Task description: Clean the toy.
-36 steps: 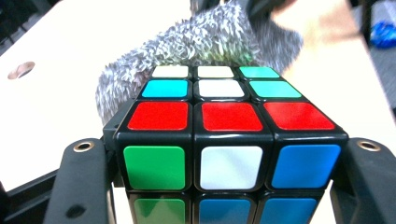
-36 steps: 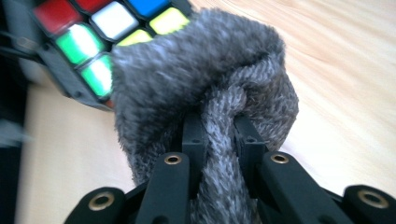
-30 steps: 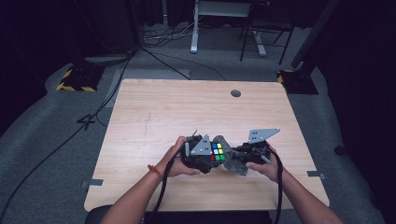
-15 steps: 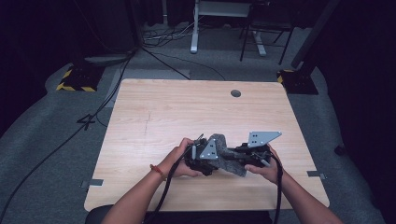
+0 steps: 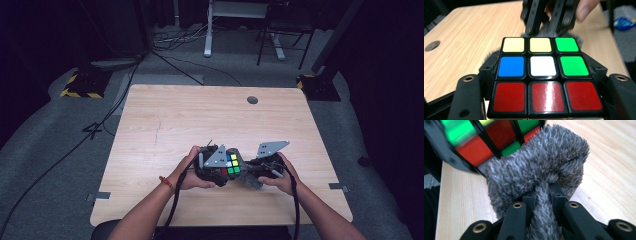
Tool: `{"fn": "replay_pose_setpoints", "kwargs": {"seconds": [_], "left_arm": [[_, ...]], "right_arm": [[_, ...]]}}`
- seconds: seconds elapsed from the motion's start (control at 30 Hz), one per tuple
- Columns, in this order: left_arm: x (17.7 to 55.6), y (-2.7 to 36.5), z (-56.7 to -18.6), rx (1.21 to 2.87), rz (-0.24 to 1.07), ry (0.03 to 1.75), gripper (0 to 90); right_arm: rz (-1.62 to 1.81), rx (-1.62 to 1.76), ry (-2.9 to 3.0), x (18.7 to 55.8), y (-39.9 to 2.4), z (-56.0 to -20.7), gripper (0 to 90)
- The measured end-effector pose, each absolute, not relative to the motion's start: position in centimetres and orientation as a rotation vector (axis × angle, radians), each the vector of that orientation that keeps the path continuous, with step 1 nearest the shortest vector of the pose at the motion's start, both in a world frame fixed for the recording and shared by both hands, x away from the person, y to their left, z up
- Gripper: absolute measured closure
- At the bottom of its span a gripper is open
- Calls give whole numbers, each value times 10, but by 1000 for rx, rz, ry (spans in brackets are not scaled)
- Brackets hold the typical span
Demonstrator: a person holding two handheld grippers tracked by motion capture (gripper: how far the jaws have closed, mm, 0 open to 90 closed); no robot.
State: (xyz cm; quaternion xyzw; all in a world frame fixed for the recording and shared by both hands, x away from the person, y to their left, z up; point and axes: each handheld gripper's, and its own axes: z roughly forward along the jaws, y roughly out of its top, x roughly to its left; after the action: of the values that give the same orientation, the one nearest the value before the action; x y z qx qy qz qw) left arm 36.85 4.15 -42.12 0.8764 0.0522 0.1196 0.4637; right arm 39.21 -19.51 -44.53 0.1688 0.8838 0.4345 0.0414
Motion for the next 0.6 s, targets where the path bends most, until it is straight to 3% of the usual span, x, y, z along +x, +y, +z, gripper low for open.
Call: {"fn": "replay_pose_setpoints", "kwargs": {"seconds": [0.6], "left_arm": [[373,40,-424,2207,350,138,324]], "right_arm": [[1497,495,2568,379,-200,-426,803]]}}
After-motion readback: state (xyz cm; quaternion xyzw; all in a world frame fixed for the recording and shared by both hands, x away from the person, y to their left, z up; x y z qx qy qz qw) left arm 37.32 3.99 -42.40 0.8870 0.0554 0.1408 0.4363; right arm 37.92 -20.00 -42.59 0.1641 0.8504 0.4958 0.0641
